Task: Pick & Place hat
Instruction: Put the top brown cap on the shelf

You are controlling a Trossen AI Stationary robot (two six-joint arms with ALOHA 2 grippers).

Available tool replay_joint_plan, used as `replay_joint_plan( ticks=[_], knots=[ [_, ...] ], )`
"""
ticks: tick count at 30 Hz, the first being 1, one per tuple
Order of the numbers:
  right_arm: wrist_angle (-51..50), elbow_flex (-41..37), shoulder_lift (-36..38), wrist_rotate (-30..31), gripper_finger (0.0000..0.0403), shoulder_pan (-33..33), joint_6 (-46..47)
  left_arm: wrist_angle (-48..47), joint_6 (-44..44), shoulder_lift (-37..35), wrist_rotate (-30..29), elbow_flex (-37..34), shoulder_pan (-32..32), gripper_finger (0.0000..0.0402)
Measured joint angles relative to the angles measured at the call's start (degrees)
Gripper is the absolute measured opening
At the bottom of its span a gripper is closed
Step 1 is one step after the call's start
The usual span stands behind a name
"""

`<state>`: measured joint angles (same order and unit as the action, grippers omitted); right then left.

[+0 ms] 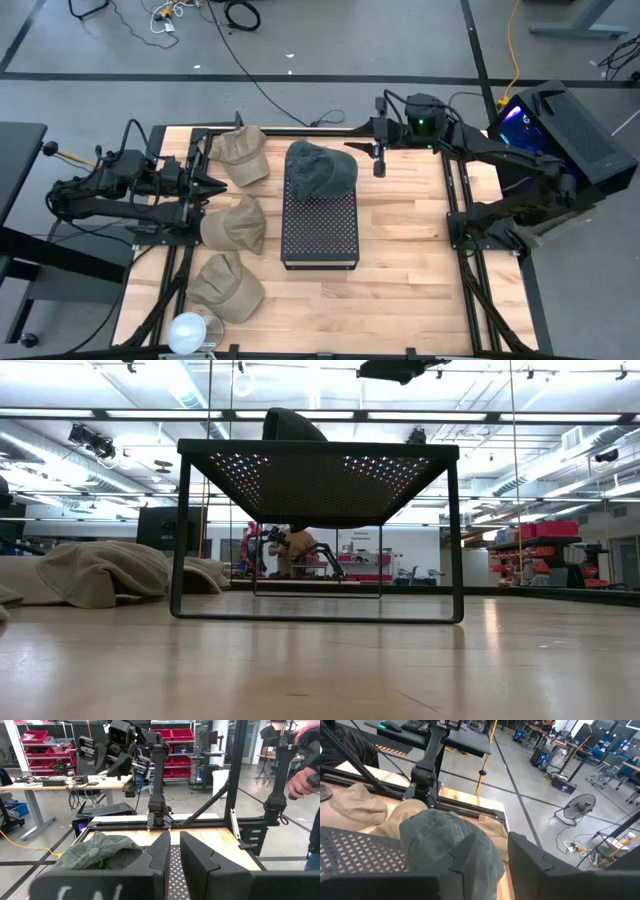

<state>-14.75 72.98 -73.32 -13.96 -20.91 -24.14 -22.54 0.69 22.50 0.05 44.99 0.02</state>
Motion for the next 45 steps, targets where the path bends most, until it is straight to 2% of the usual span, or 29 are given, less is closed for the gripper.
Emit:
replay_joint_plan(
  ticks=[9, 23, 33, 45],
  knots=[
    [5.47, -11.48, 4.66, -0.24, 0.0111, 0.03, 1.22, 0.00, -0.02, 0.00, 0.01, 0.01, 0.00, 0.0048],
    [5.56, -24.27, 13.88, -0.57, 0.0111, 5.27, 2.67, 0.00, 0.00, -0.01, 0.01, 0.00, -0.01, 0.0048],
    [5.69, -29.53, 15.36, -0.42, 0.0111, 9.02, 4.80, -0.01, -0.02, -0.01, 0.01, 0.00, -0.01, 0.0048],
    [5.78, -30.39, 15.36, -0.42, 0.0111, 12.47, 4.81, 0.01, -0.02, 0.00, 0.01, 0.02, 0.01, 0.0048]
  ],
)
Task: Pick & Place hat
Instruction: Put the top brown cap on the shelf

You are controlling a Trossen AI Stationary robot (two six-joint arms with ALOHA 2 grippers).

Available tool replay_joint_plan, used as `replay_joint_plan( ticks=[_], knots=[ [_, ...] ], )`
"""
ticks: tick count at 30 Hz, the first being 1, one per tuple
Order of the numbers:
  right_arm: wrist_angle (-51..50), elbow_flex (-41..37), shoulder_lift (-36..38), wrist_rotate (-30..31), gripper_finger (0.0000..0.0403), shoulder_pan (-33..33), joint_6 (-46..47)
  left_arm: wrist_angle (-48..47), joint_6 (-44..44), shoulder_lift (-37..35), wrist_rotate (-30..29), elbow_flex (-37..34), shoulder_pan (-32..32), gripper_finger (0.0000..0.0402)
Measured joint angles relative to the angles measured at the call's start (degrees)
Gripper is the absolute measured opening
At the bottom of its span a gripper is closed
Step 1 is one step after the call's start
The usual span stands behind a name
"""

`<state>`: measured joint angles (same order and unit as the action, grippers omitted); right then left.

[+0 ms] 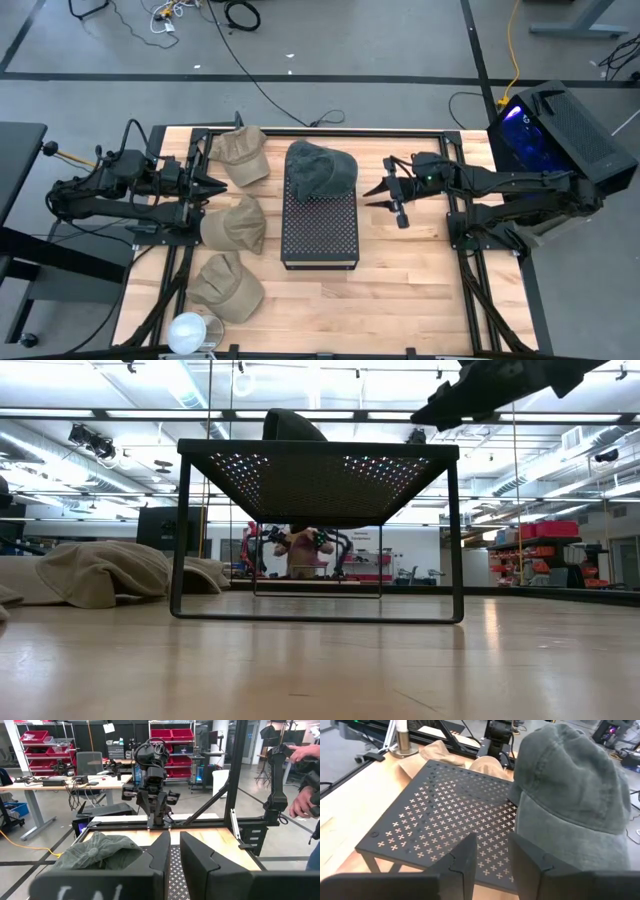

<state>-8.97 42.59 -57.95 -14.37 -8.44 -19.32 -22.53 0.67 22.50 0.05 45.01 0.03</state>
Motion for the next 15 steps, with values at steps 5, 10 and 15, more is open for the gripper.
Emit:
replay_joint_plan(
  ticks=[5, 10, 15],
  knots=[
    [0.00, 0.00, 0.00, -0.02, 0.0111, 0.29, 3.07, 0.00, 0.02, -0.01, -0.01, -0.01, 0.00, 0.0048],
    [0.00, 0.00, 0.00, -0.01, 0.0111, 0.31, 6.90, 0.01, 0.02, 0.00, 0.00, -0.02, -0.02, 0.0048],
    [0.01, 0.00, 0.00, -0.01, 0.0111, 1.23, 5.83, 0.01, 0.00, 0.00, 0.00, 0.00, -0.02, 0.0048]
  ],
)
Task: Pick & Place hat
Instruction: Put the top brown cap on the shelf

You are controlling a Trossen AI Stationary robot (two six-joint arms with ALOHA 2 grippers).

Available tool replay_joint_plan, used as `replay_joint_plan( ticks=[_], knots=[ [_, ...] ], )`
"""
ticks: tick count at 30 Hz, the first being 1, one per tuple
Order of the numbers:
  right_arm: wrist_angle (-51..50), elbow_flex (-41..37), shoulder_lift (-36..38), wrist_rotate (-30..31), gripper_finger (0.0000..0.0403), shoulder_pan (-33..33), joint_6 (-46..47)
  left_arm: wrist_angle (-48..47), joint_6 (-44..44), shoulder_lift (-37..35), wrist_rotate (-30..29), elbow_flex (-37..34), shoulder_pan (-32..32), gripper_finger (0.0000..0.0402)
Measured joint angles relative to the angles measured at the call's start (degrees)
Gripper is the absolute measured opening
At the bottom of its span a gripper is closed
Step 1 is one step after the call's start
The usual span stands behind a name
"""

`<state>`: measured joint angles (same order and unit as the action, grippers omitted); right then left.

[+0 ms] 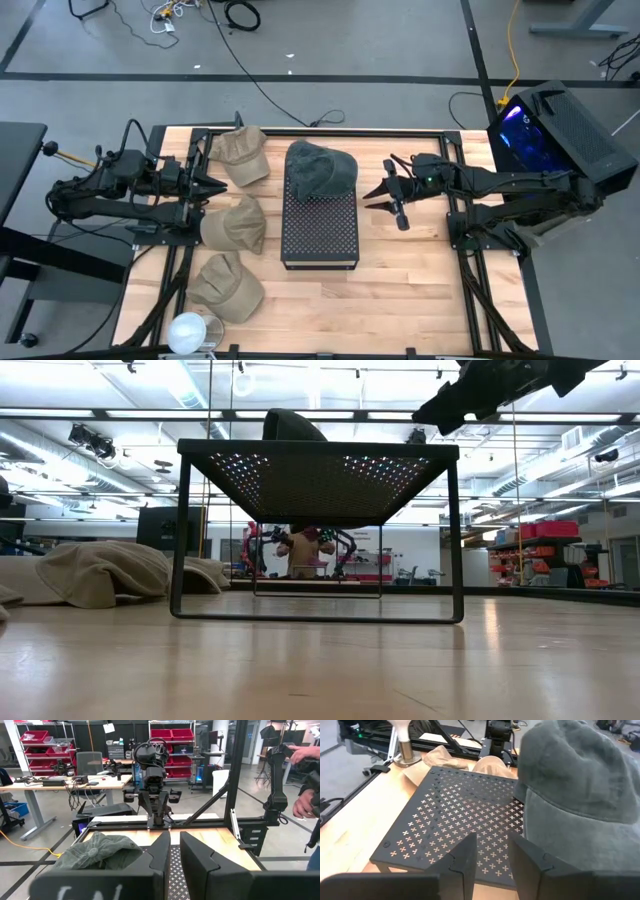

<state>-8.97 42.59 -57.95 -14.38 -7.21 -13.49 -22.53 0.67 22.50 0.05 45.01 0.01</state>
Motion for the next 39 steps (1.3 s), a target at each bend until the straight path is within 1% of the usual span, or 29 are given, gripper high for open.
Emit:
replay_joint_plan(
  ticks=[3, 6, 9, 12, 18, 21, 26, 30, 34, 36, 39],
  knots=[
    [-0.01, 0.00, 0.00, 0.56, 0.0111, 1.48, -2.05, -0.01, 0.02, -0.01, 0.00, -0.02, 0.00, 0.0048],
    [-0.01, 0.00, -0.02, 2.57, 0.0111, 3.14, -1.99, 0.00, 0.02, 0.00, 0.00, -0.02, 0.01, 0.0048],
    [0.66, -0.76, 0.36, 3.18, 0.0111, 3.57, -1.84, 0.00, 0.00, 0.00, 0.00, 0.00, 0.00, 0.0048],
    [4.12, -4.32, 2.19, 3.97, 0.0111, 3.21, -1.82, -0.01, 0.00, -0.01, -0.01, -0.02, 0.01, 0.0048],
    [9.00, -11.29, 6.93, 9.56, 0.0111, 2.89, -1.58, 0.00, 0.02, 0.00, -0.01, -0.02, 0.02, 0.0048],
    [10.32, -13.88, 9.51, 10.34, 0.0108, 2.88, -1.56, 0.00, 0.00, 0.00, 0.00, 0.00, 0.02, 0.0048],
    [12.01, -17.82, 14.11, 10.54, 0.0081, 1.60, 1.53, 0.00, 0.02, 0.00, 0.00, -0.02, 0.02, 0.0048],
    [14.03, -20.97, 17.45, 10.66, 0.0045, 0.77, 5.21, -0.03, 0.01, 0.00, 0.00, 0.00, 0.01, 0.0048],
    [14.28, -22.86, 20.70, 10.63, 0.0008, 0.91, 5.55, -0.01, 0.01, 0.00, 0.00, -0.01, 0.01, 0.0048],
    [14.26, -23.89, 22.57, 10.49, 0.0005, 0.91, 5.55, -0.02, 0.00, -0.01, 0.00, -0.01, 0.01, 0.0048],
    [14.27, -25.42, 25.10, 10.45, 0.0010, 0.92, 5.53, 0.00, 0.00, 0.00, 0.00, 0.00, 0.02, 0.0048]
  ],
)
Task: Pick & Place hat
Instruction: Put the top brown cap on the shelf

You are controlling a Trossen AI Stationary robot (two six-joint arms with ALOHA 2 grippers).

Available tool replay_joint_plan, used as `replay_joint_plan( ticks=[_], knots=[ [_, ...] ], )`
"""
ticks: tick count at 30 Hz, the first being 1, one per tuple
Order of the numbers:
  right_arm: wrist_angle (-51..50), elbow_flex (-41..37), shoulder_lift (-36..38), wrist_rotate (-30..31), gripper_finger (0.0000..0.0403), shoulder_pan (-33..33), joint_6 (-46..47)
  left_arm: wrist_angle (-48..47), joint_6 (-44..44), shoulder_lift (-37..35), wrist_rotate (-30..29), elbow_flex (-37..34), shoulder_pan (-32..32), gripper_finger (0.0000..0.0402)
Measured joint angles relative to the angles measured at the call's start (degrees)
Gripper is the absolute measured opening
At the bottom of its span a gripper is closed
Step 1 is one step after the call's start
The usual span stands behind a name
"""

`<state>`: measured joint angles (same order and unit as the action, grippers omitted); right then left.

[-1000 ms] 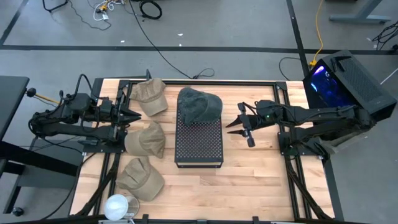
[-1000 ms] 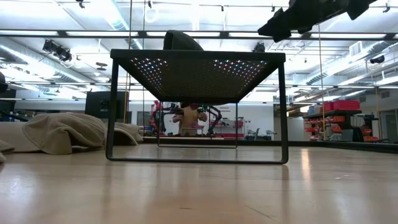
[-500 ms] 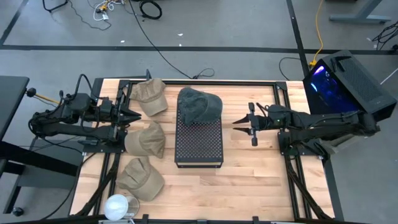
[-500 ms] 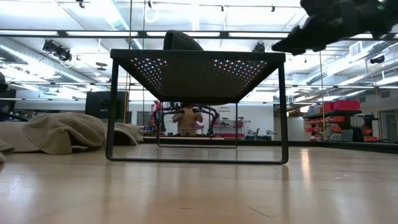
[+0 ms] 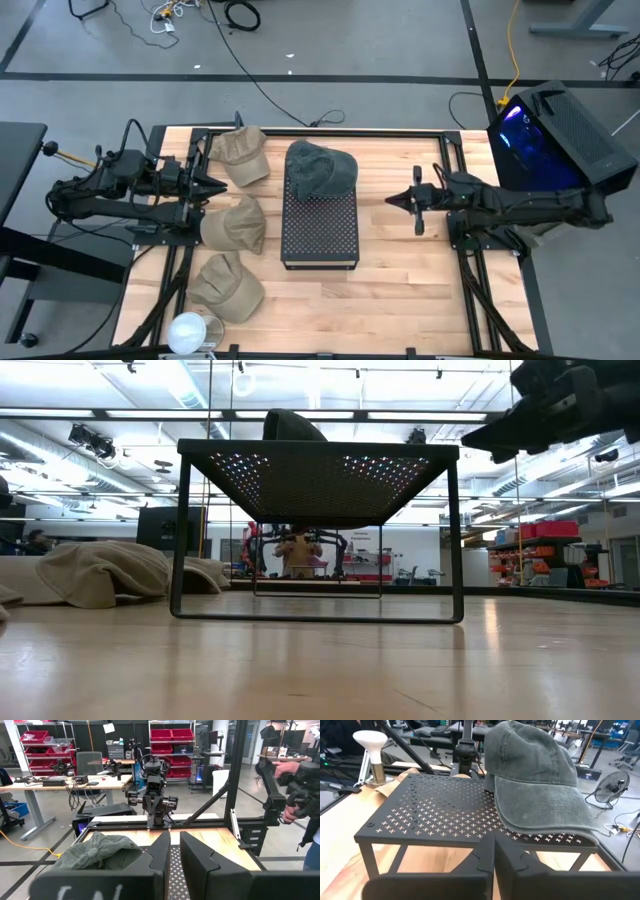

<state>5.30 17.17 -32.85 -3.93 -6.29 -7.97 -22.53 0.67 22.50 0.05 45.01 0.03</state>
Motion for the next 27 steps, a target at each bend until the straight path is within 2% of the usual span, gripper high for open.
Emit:
replay_joint_plan(
  ticks=[27],
  knots=[
    [-0.10, -9.93, 17.49, -1.69, 0.0002, 0.01, -1.51, 0.00, 0.00, -0.01, 0.00, -0.01, -0.01, 0.0048]
  ],
)
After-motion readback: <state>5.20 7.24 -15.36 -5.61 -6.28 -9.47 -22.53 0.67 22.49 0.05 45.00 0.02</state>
